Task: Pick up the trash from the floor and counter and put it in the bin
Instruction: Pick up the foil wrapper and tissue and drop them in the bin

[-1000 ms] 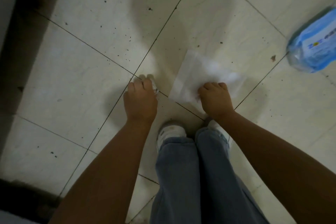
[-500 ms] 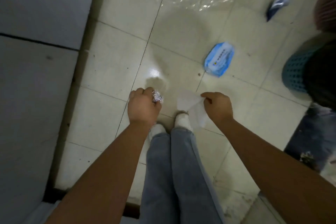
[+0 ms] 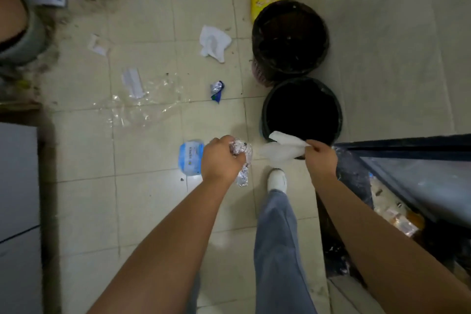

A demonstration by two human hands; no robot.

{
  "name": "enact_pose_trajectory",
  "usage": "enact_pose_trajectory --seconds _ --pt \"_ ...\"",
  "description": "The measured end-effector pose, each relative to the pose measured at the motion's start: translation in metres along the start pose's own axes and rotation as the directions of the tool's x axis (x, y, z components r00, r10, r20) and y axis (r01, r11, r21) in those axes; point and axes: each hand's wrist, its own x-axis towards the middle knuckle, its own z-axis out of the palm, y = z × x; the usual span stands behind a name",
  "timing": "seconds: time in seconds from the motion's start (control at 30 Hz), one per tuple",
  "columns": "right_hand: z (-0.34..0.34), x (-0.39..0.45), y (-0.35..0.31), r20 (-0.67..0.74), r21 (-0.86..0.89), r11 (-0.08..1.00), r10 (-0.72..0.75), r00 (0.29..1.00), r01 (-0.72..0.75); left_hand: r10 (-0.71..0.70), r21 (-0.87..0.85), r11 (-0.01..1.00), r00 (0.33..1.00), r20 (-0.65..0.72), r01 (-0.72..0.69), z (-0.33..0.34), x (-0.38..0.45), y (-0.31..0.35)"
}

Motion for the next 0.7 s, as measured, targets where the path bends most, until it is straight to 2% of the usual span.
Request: enact_pose_trajectory --seconds 0.17,0.3,0.37,0.47,0.57,0.63,0.7 --pt "-0.044 0.115 0.028 0.126 0.007 0.996 0.082 0.989 -0.084 -0.116 -0.089 0.989 0.992 0.054 0.121 0.090 0.066 0.091" --pt "-0.040 0.191 0.054 0.251 0.095 0.971 0.189 0.949 -0.219 -0.163 -0.076 0.983 0.985 0.062 0.168 0.157 0.130 0.119" --pt "-0.029 0.217 0.063 0.325 0.048 0.970 0.211 0.922 -0.239 -0.179 -0.018 0.983 0.980 0.092 0.181 0.186 0.159 0.119" --pt "-0.012 0.243 0.075 0.381 -0.145 0.979 0.187 0.905 -0.141 -0.189 0.159 0.973 0.970 0.150 0.165 0.215 0.189 0.110" --pt "-0.001 0.249 0.081 0.421 -0.373 0.926 0.117 0.900 0.054 -0.160 0.370 0.926 0.968 0.194 0.079 0.217 0.197 0.096" --pt "0.004 0.246 0.081 0.443 -0.504 0.837 0.038 0.896 0.213 -0.088 0.497 0.867 0.975 0.205 -0.026 0.203 0.192 0.087" --pt "0.007 0.237 0.072 0.462 -0.616 0.703 -0.045 0.886 0.356 -0.036 0.626 0.770 0.971 0.236 -0.123 0.179 0.181 0.077"
